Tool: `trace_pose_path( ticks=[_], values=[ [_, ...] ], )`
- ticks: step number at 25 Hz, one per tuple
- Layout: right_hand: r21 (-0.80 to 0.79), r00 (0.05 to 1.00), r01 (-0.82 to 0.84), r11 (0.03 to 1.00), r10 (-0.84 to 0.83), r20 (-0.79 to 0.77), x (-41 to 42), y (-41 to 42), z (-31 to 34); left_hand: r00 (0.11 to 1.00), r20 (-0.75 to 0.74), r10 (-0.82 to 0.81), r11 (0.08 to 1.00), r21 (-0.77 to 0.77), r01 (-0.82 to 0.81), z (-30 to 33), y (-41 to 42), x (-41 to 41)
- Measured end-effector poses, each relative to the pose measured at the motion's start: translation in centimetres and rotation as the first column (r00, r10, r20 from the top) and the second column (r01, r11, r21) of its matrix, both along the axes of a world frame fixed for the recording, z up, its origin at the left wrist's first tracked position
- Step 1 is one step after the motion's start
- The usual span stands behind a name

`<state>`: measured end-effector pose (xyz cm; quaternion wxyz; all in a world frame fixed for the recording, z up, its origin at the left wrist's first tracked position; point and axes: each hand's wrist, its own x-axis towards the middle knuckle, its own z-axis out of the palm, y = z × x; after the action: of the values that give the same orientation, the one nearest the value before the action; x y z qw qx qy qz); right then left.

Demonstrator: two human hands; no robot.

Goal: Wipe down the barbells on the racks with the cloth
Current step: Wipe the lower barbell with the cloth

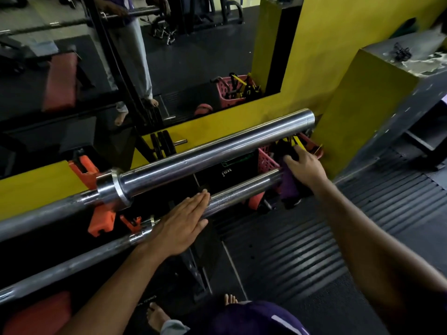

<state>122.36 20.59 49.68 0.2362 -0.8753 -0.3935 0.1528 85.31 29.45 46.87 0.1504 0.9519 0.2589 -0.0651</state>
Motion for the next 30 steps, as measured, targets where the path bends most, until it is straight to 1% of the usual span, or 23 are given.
trace_pose_path(
  ticks=[1,3,4,5,6,7,9,10,12,13,14,15,16,19,20,21,23,24,25,26,27,28,30],
  values=[
    [-0.163,0.997,-0.071,0.984,0.073,0.005,0.4,1.6,1.4,1.0,-0.006,0.002,1.0,-0.002,-0.002,0.3,-0.1,0.0],
    [-0.399,0.948,-0.254,0.881,0.308,0.077,-0.8,3.9,2.8,0.999,-0.029,0.014,1.0,0.001,-0.014,0.9,-0.5,0.1],
    [-0.456,0.9,-0.331,0.826,0.421,0.109,-2.3,4.7,2.9,0.999,-0.037,0.019,1.0,0.005,-0.019,1.1,-0.6,0.1],
    [-0.467,0.859,-0.386,0.795,0.495,0.133,-4.2,4.9,2.9,0.999,-0.04,0.016,1.0,0.009,-0.015,1.3,-0.7,0.2],
    [-0.438,0.827,-0.428,0.79,0.538,0.161,-6.0,4.6,2.3,0.999,-0.05,0.01,1.0,0.012,-0.01,1.5,-0.7,0.3],
    [-0.359,0.814,-0.465,0.809,0.551,0.186,-7.6,4.0,1.6,0.998,-0.065,0.008,1.0,0.009,-0.007,1.5,-0.6,0.3],
    [-0.116,0.824,-0.518,0.847,0.531,0.197,-9.0,1.7,0.7,0.997,-0.083,0.003,1.0,-0.004,-0.003,1.6,-0.6,0.1],
    [0.016,0.825,-0.542,0.84,0.529,0.199,-9.0,0.2,0.2,0.996,-0.085,0.002,1.0,0.003,-0.002,1.6,-0.7,-0.4],
    [0.237,0.856,-0.513,0.825,0.475,0.203,-8.1,-1.7,-0.4,0.998,-0.037,0.048,0.993,0.109,-0.044,1.3,-0.8,-2.6],
    [0.322,0.887,-0.46,0.828,0.414,0.203,-8.1,-2.0,-0.2,0.996,-0.008,0.084,0.979,0.186,-0.081,1.1,-1.0,-3.9],
    [0.372,0.916,-0.398,0.838,0.346,0.202,-8.4,-1.7,0.0,0.993,0.005,0.117,0.962,0.247,-0.114,0.9,-1.2,-5.0],
    [0.369,0.928,-0.368,0.853,0.311,0.208,-9.2,-1.2,0.3,0.99,0.008,0.144,0.949,0.283,-0.14,0.7,-1.4,-5.9],
    [0.314,0.922,-0.372,0.874,0.309,0.232,-10.3,-0.6,0.1,0.986,0.005,0.165,0.944,0.29,-0.159,0.5,-1.5,-6.5],
    [0.05,0.823,-0.449,0.892,0.391,0.413,-12.9,0.2,-2.1,0.967,0.068,0.246,0.936,0.243,-0.256,0.1,-1.8,-7.2],
    [0.01,0.806,-0.445,0.895,0.396,0.439,-12.9,0.5,-2.4,0.954,0.1,0.281,0.93,0.217,-0.297,0.1,-1.9,-7.5],
    [-0.031,0.818,-0.418,0.908,0.392,0.421,-12.7,1.3,-2.0,0.945,0.125,0.304,0.923,0.208,-0.324,0.1,-2.2,-7.8],
    [-0.173,0.887,-0.336,0.926,0.373,0.273,-12.4,3.4,-0.3,0.945,0.12,0.304,0.924,0.205,-0.323,-0.3,-2.4,-8.5],
    [-0.236,0.911,-0.317,0.919,0.364,0.193,-12.8,4.7,0.4,0.948,0.11,0.298,0.928,0.197,-0.315,-0.5,-2.6,-8.8],
    [-0.278,0.911,-0.326,0.904,0.378,0.162,-13.8,5.7,0.7,0.948,0.108,0.299,0.93,0.19,-0.315,-0.7,-2.7,-9.0],
    [-0.28,0.894,-0.356,0.892,0.412,0.177,-15.2,6.2,0.7,0.947,0.115,0.301,0.929,0.187,-0.319,-0.9,-2.7,-9.0],
    [-0.246,0.853,-0.41,0.878,0.465,0.237,-16.9,5.9,0.3,0.946,0.128,0.299,0.932,0.174,-0.318,-0.9,-2.6,-9.1],
    [-0.174,0.805,-0.469,0.866,0.501,0.318,-18.6,4.9,-0.6,0.946,0.141,0.29,0.939,0.151,-0.31,-0.8,-2.4,-9.1],
    [-0.039,0.721,-0.599,0.8,0.56,0.408,-19.8,1.5,-3.0,0.942,0.187,0.278,0.954,0.061,-0.293,-0.8,-2.3,-9.5]
  ],
)
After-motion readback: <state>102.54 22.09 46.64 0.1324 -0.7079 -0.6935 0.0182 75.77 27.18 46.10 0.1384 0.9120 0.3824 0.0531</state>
